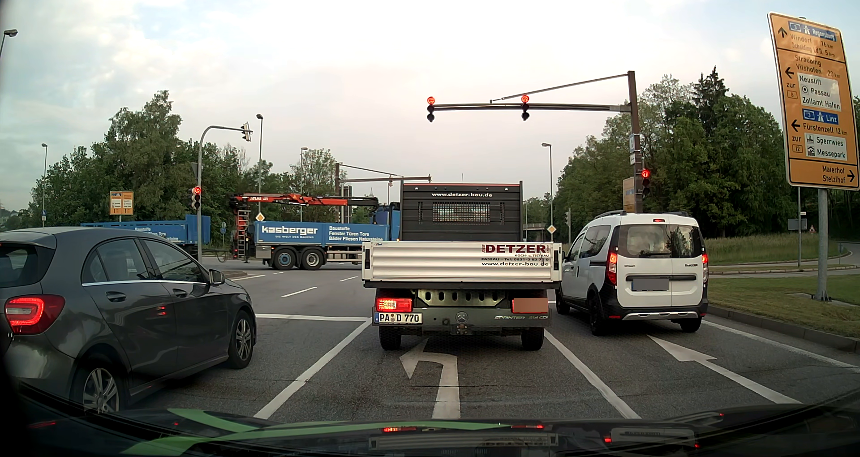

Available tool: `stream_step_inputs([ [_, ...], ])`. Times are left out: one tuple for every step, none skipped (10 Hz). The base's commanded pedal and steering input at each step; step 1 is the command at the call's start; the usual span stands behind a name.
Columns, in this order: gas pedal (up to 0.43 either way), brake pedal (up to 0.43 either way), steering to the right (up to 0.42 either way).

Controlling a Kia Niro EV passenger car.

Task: Follow the waypoints while adhering to traffic rules and regulations

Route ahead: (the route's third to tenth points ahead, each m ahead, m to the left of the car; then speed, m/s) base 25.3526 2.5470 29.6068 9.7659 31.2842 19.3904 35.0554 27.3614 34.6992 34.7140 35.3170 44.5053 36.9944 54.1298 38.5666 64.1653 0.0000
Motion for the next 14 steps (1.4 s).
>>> stream_step_inputs([
  [0.0, 0.348, -0.005],
  [0.0, 0.348, -0.005],
  [0.0, 0.348, -0.005],
  [0.0, 0.348, -0.005],
  [0.0, 0.348, -0.005],
  [0.0, 0.348, -0.005],
  [0.0, 0.348, -0.005],
  [0.0, 0.348, -0.005],
  [0.0, 0.348, -0.005],
  [0.0, 0.348, -0.005],
  [0.0, 0.348, -0.005],
  [0.0, 0.348, -0.005],
  [0.0, 0.348, -0.005],
  [0.0, 0.348, -0.005],
])
